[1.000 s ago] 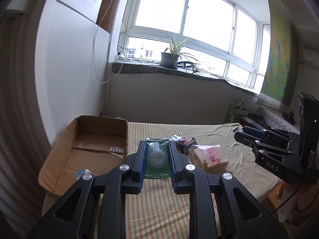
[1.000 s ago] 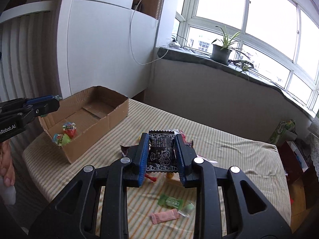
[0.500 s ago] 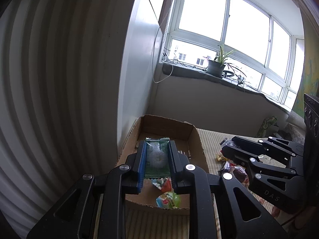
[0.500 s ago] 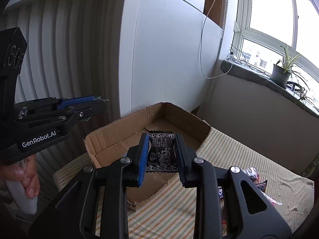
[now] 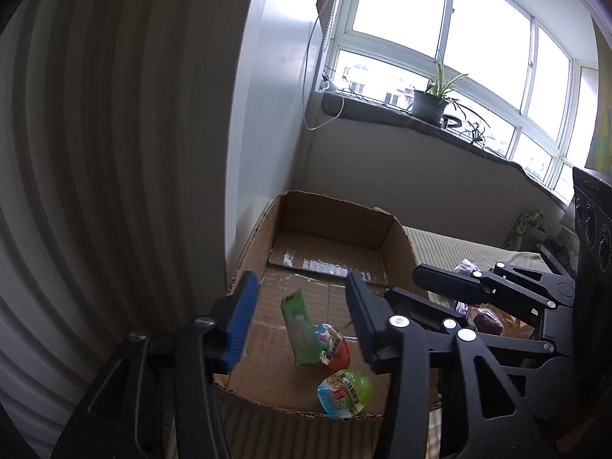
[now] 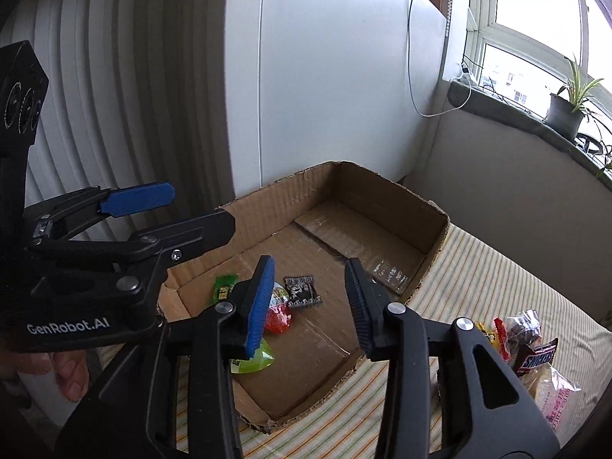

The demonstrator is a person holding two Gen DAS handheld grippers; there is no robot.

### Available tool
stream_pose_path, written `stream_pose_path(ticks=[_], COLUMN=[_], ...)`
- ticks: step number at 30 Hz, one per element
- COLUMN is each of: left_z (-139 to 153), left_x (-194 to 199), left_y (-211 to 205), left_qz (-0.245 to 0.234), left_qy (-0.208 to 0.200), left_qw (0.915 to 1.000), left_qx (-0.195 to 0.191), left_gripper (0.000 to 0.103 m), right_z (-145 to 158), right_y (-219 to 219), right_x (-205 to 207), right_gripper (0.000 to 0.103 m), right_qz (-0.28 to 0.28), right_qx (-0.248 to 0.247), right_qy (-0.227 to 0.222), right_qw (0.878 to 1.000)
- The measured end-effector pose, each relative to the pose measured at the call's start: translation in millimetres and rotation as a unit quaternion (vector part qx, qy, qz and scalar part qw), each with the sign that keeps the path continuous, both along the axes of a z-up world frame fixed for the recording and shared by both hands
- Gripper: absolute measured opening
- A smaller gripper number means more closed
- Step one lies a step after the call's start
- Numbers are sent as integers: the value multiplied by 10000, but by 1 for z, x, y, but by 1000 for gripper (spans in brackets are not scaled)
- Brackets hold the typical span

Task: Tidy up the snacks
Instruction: 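Carry both packets into the cardboard box and open both tools, then move both tools back over the remaining snacks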

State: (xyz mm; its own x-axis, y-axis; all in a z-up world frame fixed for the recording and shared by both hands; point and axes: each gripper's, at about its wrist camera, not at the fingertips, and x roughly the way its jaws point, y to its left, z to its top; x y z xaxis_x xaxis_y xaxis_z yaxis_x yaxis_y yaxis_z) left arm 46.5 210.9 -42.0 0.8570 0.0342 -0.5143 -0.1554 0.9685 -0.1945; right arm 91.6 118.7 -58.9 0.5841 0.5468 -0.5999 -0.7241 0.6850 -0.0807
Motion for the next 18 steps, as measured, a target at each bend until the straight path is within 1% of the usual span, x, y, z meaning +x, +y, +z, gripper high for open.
stream_pose_path(ticks=[1,2,7,11,14,16,18], left_z=[0,0,2,6,13,17,20], left_x=[-3,-5,-17,-27,-34,-40,-42], left_y=[2,3,14,20,19,17,15], left_qz=[54,81,291,434,498,527,538], left_qy=[-44,-67,-37,-58,-110,-137,-144], left_qw=[10000,9999,9995,9989,9986,9985,9984], left_qx=[-15,-38,-120,-169,-132,-96,-60], left_gripper=[74,76,76,76,76,76,76], right_z=[0,1,8,15,20,22,25], right_y=[-3,-5,-9,-6,-6,-9,-14], right_x=[0,0,-9,-21,-31,-36,-41], right_gripper=[46,46,46,48,51,56,59], right_qz=[-26,-49,-59,80,147,158,133], right_qx=[14,27,60,88,149,201,255], right_qy=[-12,-12,-67,-154,-198,-232,-281], right_qw=[10000,10000,9999,9998,9996,9994,9992])
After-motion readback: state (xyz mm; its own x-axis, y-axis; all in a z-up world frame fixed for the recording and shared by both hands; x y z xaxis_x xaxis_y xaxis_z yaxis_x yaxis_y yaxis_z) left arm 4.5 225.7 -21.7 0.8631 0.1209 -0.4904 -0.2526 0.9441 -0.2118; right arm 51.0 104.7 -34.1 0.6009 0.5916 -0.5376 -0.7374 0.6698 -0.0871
